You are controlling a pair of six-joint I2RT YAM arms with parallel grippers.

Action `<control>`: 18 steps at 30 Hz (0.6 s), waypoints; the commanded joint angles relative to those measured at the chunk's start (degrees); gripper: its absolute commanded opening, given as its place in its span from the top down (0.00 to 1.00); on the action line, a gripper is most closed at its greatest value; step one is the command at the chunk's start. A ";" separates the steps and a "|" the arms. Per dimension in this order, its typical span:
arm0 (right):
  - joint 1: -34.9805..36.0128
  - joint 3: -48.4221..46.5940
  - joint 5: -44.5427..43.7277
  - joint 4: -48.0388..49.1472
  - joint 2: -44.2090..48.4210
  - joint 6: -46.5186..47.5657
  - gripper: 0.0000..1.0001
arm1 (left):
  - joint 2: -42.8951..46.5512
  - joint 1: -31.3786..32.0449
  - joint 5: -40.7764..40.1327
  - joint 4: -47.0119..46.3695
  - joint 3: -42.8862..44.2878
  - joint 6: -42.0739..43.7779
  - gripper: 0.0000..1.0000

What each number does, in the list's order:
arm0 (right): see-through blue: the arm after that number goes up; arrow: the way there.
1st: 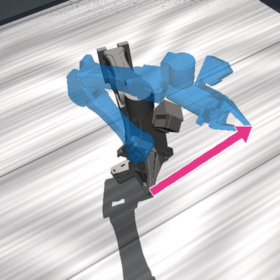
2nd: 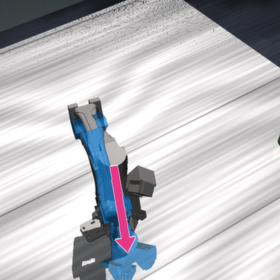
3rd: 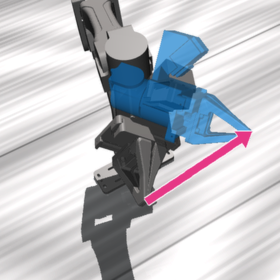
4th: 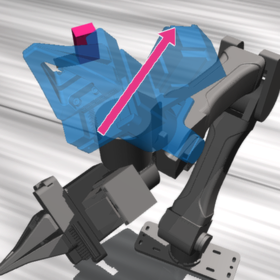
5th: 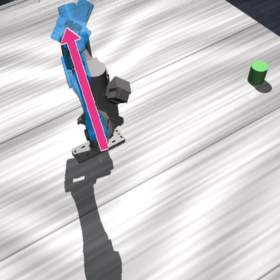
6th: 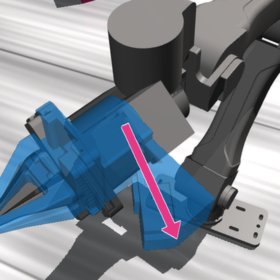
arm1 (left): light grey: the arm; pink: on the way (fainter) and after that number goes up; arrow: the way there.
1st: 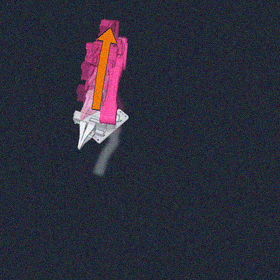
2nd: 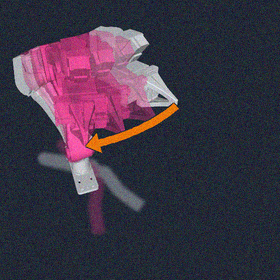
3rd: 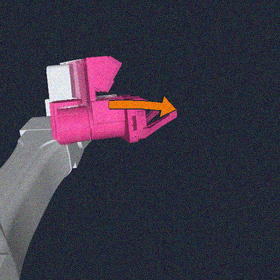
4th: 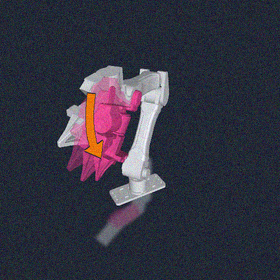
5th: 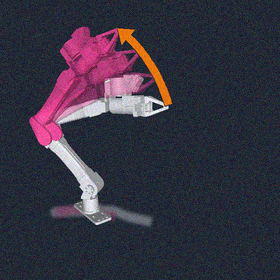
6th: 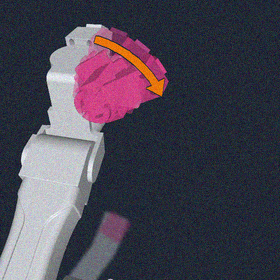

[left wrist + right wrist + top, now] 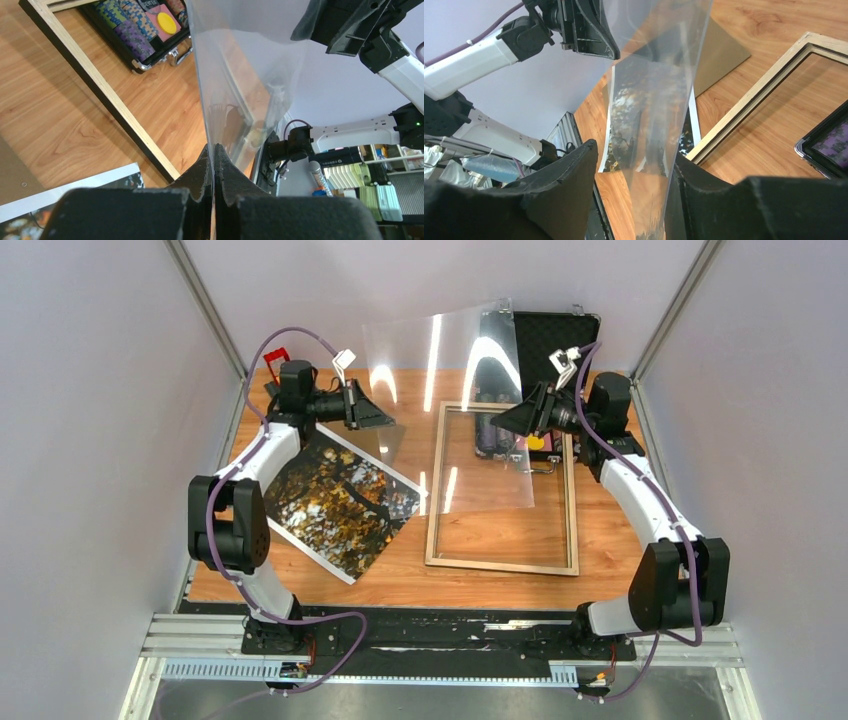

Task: Put the photo into the frame
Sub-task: Place the photo frame item in the photo frame.

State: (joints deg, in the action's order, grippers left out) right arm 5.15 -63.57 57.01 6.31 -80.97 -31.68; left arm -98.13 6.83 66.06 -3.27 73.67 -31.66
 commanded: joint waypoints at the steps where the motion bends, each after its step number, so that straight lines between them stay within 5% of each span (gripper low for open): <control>1: -0.11 0.56 4.68 0.93 2.73 3.78 0.54 | 2.27 1.26 1.10 2.14 2.33 3.47 1.00; 12: -0.05 0.64 4.47 0.73 1.66 2.32 0.66 | 0.62 3.67 1.71 -2.48 2.31 -0.39 1.00; 18: -0.13 0.21 3.11 -0.96 1.11 2.97 0.90 | 0.32 3.80 1.89 -3.15 2.11 -0.61 1.00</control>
State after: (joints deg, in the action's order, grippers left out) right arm 4.75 -62.63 59.66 5.19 -80.47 -29.85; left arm -98.13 9.67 66.52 -3.36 73.67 -31.83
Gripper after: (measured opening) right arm 0.180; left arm 0.008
